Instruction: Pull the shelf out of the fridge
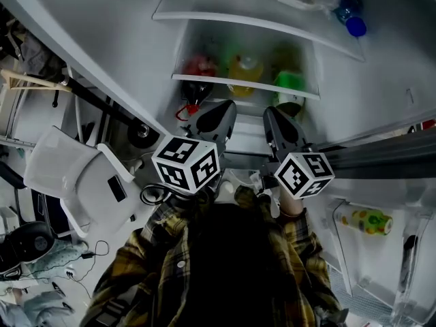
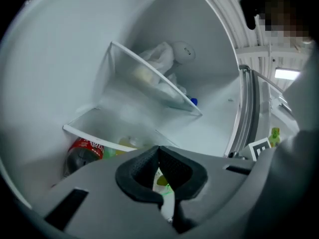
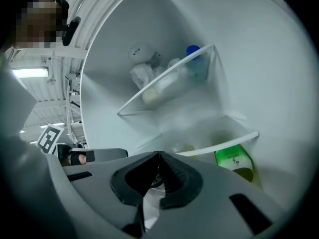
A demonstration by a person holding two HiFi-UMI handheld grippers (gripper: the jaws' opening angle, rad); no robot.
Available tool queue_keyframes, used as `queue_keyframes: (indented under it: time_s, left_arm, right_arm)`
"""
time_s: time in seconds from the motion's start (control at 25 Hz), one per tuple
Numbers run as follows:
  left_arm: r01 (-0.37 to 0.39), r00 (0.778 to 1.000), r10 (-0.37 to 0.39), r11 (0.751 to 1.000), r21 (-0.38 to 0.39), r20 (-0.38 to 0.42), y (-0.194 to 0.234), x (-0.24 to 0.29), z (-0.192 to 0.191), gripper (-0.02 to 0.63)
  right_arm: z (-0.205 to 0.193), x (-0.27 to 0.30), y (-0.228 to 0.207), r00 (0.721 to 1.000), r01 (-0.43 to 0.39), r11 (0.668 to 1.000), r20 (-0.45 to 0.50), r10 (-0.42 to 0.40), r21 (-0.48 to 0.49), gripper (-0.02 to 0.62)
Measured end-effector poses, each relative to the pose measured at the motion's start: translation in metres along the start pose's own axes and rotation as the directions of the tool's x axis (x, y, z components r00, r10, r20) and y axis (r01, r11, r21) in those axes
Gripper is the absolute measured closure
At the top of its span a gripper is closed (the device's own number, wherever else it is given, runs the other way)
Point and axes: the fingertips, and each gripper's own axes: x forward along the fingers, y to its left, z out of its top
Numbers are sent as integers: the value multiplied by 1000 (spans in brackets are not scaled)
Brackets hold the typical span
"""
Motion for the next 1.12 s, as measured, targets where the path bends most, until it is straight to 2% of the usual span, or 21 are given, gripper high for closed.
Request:
queue_keyframes:
  time_s: [0.16,0.28,0.52,0.72,0.84,0.96,1.12]
  left_arm:
    - [4,1000,-4,993,-114,-5,12,10,-10,603]
    - [12,1000,-12,976,-219,2,21,17,-16,603]
    - [-3,1000,2,949,-315,-5,34,27,-26,601]
    - [-12,1000,3,942,-335,-27,38,33,-32,597]
    - [-6,999,-7,945,-328,-37,37,36,-33,558]
    - [4,999,-19,943,-334,-43,35,39,-34,526]
    - [10,999,-24,939,-342,-37,34,42,-34,479]
  right_arm:
    - [-11,10,-14,1000,5,998,-24,-3,67,577]
    - [-17,15,-24,999,12,993,-31,-8,121,577]
    - [-23,24,-36,999,-16,970,-29,23,241,575]
    - [-27,27,-42,999,-25,956,-33,36,291,574]
    - [-29,29,-42,998,-40,952,-37,54,305,568]
    - [-29,31,-40,996,-68,940,-33,84,334,514]
    - [-28,34,-37,994,-92,918,-20,108,386,478]
